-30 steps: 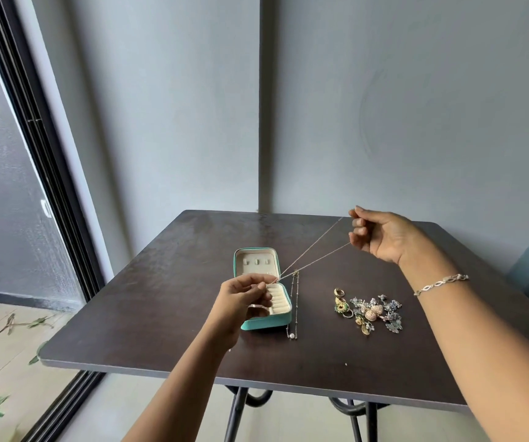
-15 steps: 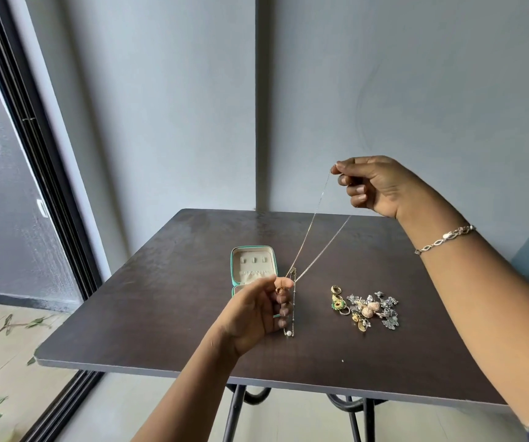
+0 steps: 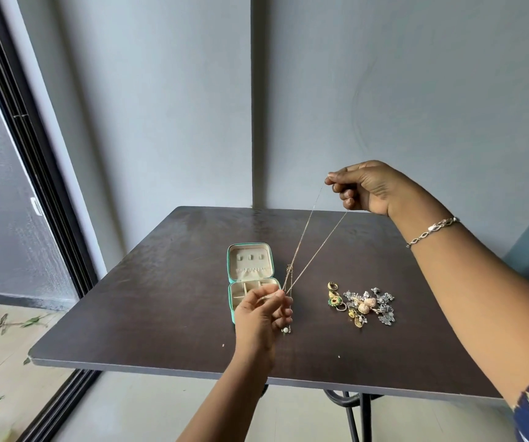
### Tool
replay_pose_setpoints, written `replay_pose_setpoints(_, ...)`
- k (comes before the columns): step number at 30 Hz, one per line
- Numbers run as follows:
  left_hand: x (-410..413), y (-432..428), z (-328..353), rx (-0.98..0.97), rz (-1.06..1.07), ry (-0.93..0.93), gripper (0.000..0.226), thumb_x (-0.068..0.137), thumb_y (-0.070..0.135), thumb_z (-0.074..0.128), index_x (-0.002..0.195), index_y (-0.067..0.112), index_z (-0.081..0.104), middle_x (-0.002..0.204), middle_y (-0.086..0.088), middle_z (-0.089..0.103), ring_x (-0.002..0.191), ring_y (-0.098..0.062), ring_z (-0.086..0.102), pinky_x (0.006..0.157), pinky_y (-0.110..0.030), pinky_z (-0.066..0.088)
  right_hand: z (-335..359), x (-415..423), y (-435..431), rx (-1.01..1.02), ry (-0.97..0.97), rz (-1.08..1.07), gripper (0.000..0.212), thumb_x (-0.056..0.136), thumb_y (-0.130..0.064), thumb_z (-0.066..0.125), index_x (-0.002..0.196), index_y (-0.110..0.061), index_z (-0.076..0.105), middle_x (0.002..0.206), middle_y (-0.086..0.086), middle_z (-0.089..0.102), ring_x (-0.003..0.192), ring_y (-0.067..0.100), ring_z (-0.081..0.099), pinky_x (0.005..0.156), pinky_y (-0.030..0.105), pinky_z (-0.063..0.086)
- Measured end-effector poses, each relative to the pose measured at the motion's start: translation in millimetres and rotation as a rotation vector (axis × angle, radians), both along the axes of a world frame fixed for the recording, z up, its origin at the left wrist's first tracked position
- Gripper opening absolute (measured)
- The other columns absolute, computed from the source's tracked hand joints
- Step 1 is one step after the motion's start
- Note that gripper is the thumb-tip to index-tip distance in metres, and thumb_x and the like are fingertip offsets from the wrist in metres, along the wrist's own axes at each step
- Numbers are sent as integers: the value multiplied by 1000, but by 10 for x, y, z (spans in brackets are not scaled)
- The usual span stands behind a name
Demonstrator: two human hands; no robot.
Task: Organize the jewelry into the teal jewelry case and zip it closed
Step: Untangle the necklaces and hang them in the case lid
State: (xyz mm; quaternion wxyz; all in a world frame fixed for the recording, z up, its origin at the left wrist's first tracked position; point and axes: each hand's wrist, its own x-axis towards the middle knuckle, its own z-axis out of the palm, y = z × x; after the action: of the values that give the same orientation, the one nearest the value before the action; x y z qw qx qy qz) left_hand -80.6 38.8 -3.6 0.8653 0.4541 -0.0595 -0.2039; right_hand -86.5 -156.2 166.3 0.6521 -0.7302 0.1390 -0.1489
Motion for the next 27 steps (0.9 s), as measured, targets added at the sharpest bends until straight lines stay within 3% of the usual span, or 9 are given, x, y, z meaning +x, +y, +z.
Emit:
replay_pose_setpoints(2, -36, -15, -41, 110, 93, -180, 21, 83, -11, 54, 74, 8, 50, 50, -5, 57, 38, -12, 46, 38, -19, 39, -40, 34, -25, 1, 22, -4, 13, 86, -8, 59, 75, -3, 60, 63, 4, 46, 37, 5, 37, 38, 14, 33)
replay_pose_setpoints(4, -57, -36, -86, 241, 111, -354, 24, 83, -11, 54, 71, 10, 58, 53, -4, 55, 41, -12, 45, 40, -21, 40, -72, 66, -50, 2, 28, -9, 13, 86, -9, 59, 75, -3, 60, 63, 4, 46, 36, 5, 37, 38, 13, 33)
replay_pose_setpoints(9, -87, -52, -140, 438, 57, -584, 26, 84, -6, 57, 78, 18, 66, 56, 4, 57, 43, -6, 49, 46, -19, 45, -137, 132, -115, -9, 44, -15, 13, 86, -9, 60, 75, -2, 61, 63, 4, 46, 36, 4, 37, 38, 13, 34)
replay_pose_setpoints(12, -78, -58, -200, 593, 50, -771, 15, 84, -2, 59, 87, 9, 68, 61, 8, 58, 47, -4, 53, 51, -15, 46, -201, 177, -179, -20, 52, -41, 13, 86, -8, 60, 74, -2, 60, 63, 5, 46, 35, 4, 38, 38, 13, 34)
replay_pose_setpoints(14, -65, -60, -267, 706, 88, -953, 12, 84, 10, 59, 89, 8, 70, 64, 8, 60, 55, -6, 56, 55, -19, 47, -265, 206, -230, -44, 55, -73, 12, 84, -5, 61, 73, -2, 61, 62, 5, 48, 35, 5, 38, 38, 13, 36)
replay_pose_setpoints(17, -32, -88, -393, 880, 298, -1300, 22, 80, 32, 52, 80, 20, 70, 74, 6, 63, 70, -7, 52, 51, -22, 45, -388, 264, -304, -77, 68, -89, 11, 82, -2, 63, 71, -2, 61, 56, 5, 56, 34, 5, 41, 39, 14, 41)
replay_pose_setpoints(19, -33, -110, -437, 922, 387, -1456, 20, 79, 30, 51, 72, 22, 68, 81, 6, 58, 78, -8, 47, 51, -20, 41, -458, 308, -341, -105, 110, -54, 9, 81, -1, 64, 73, -1, 61, 49, 1, 60, 35, 5, 48, 42, 16, 47)
replay_pose_setpoints(23, 8, -137, -568, 959, 362, -1688, 17, 82, 27, 51, 73, 23, 65, 92, 15, 53, 91, -10, 49, 66, -21, 36, -601, 440, -453, -143, 174, 3, 4, 79, 8, 62, 77, 5, 62, 51, 4, 63, 41, 9, 57, 48, 23, 55)
replay_pose_setpoints(27, 30, -154, -661, 991, 318, -1772, 19, 84, 24, 49, 79, 23, 67, 91, 15, 65, 116, -10, 45, 77, -22, 32, -837, 640, -519, -432, 191, 37, 12, 77, 12, 62, 72, 1, 63, 56, 8, 60, 41, 5, 56, 46, 18, 52)
